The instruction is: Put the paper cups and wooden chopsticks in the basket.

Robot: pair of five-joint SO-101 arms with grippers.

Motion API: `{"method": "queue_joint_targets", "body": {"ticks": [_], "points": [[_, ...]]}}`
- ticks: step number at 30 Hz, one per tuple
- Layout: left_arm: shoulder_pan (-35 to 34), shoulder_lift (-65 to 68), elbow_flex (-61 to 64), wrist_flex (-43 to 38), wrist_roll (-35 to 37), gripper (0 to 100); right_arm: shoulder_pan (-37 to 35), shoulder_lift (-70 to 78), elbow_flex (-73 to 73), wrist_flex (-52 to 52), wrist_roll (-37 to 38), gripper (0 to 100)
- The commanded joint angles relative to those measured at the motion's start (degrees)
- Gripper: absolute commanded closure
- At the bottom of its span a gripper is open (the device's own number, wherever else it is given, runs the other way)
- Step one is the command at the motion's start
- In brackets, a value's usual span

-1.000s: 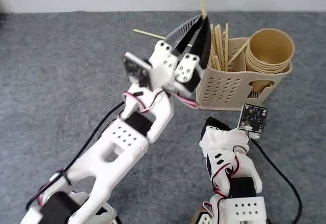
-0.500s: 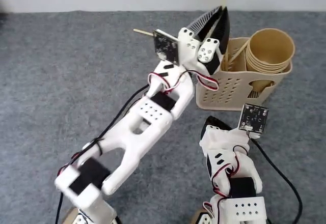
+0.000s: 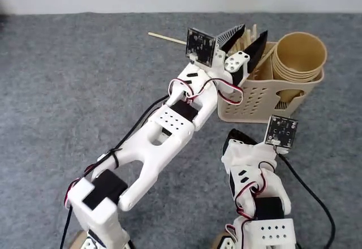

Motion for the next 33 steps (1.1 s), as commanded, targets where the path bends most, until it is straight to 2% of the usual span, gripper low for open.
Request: {"method": "queue_joint_targets", "body": {"ticks": [1,4,8,13,17,21,24,29,33], "points": [[-0.62,-9.14,-2.33,6.15,3.43,82,-0.22,-0.66,-0.35,-1.36,-0.26,99.0],[-1.41,-15.38,-2.33,12.22,4.57,82,-0.22,-0.66,-0.35,-1.36,-0.26,99.0],[-5.80,-23.12,-2.33,21.45,4.84,82,-0.22,-0.66,-0.35,-1.36,-0.26,99.0],[-15.47,-30.59,-2.24,36.40,4.92,82,-0.22,-0.66,-0.70,-1.27,-0.26,99.0],[-24.53,-35.25,-2.24,48.44,8.26,82,-0.66,-0.66,-0.79,-1.45,-0.18,99.0],[-30.59,-39.74,-1.27,58.20,10.64,82,-5.23,-0.66,-3.08,0.57,0.35,99.1],[-33.23,-43.87,2.07,61.01,10.55,82,-11.47,-0.66,-4.66,1.63,4.84,99.1],[-35.96,-53.27,12.18,61.19,10.46,82,-23.60,0.04,-5.45,-0.48,11.34,98.7],[-36.13,-62.42,21.23,61.10,10.20,81,-28.44,0.04,-5.27,-5.41,16.79,98.7]]}}
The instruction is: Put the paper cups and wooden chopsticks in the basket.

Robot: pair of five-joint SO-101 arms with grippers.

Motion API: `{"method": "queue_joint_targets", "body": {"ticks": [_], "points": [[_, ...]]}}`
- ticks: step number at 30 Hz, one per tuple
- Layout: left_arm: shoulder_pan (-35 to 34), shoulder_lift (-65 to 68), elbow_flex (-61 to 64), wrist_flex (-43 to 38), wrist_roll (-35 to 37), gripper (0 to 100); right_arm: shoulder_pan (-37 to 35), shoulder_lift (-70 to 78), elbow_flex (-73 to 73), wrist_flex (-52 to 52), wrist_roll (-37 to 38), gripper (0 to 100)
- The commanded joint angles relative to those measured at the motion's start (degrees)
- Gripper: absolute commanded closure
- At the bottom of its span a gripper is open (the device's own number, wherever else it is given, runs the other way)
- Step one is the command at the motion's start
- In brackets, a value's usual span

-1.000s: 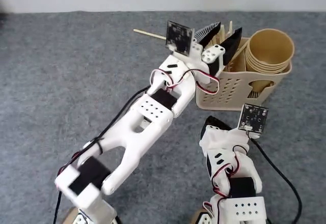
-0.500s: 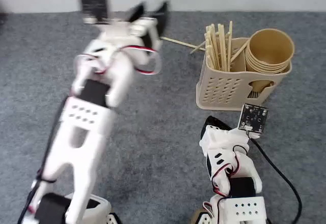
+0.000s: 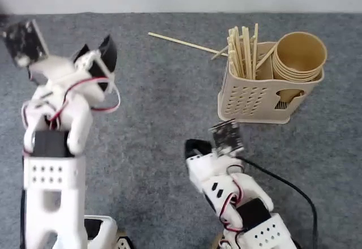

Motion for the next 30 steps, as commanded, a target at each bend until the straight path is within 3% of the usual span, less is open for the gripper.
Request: {"method": "queue_joint_targets", "body": {"ticks": [1,8,15,30], "points": [[-0.09,-9.67,5.76,0.09,-0.35,81,-3.03,0.13,-3.60,-4.18,5.19,98.7],[0.09,-21.80,16.84,0.09,-1.85,81,-3.38,6.02,-5.54,-0.31,7.30,98.6],[0.00,-29.19,27.30,0.35,-1.93,81,-3.38,24.31,-15.21,-0.75,2.46,98.6],[0.09,-47.12,47.60,0.44,-2.02,81,-2.86,64.84,-23.12,-38.64,0.09,98.6]]}}
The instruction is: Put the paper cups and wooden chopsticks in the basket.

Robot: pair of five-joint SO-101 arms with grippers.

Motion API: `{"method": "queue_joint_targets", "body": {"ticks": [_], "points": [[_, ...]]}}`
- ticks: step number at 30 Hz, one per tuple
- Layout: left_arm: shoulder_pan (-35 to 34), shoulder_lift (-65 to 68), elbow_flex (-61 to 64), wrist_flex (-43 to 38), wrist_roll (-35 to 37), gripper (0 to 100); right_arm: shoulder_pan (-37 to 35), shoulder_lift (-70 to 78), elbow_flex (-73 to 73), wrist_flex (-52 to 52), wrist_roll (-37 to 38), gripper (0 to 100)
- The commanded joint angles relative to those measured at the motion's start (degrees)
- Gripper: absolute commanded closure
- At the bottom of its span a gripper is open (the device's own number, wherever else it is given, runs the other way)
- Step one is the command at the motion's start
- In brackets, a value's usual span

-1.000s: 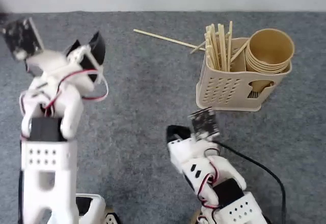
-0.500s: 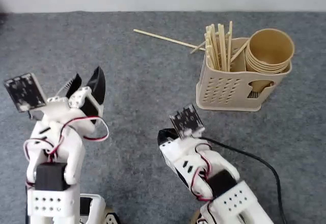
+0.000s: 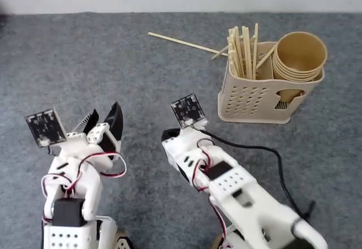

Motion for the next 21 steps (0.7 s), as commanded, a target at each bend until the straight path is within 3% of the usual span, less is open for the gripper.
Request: {"method": "queue_joint_targets", "body": {"ticks": [1,6,13,21], "points": [[0.00,-5.01,2.42,0.35,-1.05,81,0.84,8.48,-6.59,-6.46,-0.70,98.6],[0.00,-11.96,7.87,0.35,-2.99,81,4.70,17.71,-15.03,-4.26,-0.35,98.6],[-0.09,-18.64,13.14,0.35,-3.78,81,6.46,21.23,-30.95,15.87,-0.35,98.6],[0.00,-18.20,17.54,0.44,-3.78,81,6.46,21.67,-45.89,28.62,4.84,98.6]]}}
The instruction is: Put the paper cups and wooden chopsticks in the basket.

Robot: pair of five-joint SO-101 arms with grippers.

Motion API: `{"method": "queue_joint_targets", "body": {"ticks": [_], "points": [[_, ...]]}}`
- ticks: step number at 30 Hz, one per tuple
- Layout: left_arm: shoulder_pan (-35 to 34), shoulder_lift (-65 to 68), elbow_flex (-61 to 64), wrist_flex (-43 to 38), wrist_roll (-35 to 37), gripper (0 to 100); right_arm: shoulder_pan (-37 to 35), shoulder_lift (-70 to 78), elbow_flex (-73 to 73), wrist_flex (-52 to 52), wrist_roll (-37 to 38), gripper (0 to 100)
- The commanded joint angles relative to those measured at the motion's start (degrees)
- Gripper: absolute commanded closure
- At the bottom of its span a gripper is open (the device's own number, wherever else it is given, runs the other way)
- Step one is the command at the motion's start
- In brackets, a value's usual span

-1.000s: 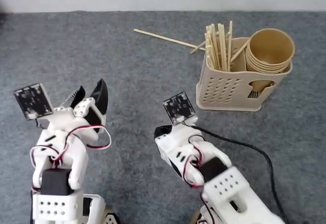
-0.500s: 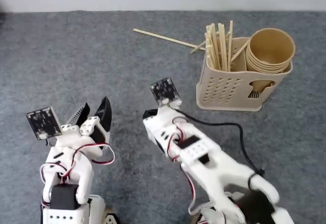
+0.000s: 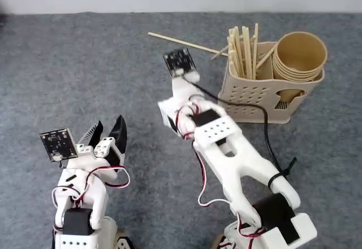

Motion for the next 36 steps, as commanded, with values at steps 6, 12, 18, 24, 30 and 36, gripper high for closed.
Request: {"method": "queue_joint_targets", "body": {"ticks": [6,12,18,24,30,36], "points": [[-0.18,-0.79,2.51,0.44,-0.70,82,1.27,2.51,-11.60,5.05,3.78,98.6],[-0.18,-0.79,3.91,1.67,-0.70,82,4.09,15.69,-17.49,4.97,5.54,98.6],[0.00,-0.79,3.82,2.55,-0.70,82,10.59,25.63,-22.86,5.32,5.63,98.9],[0.00,-0.79,3.82,2.46,-0.70,82,15.16,24.40,-22.95,11.21,8.00,99.0],[0.00,-0.79,3.82,2.46,-0.70,82,19.82,23.96,-22.95,15.16,8.18,98.8],[0.00,-0.79,3.82,2.46,-0.70,82,22.90,23.78,-23.21,21.76,10.02,99.0]]}}
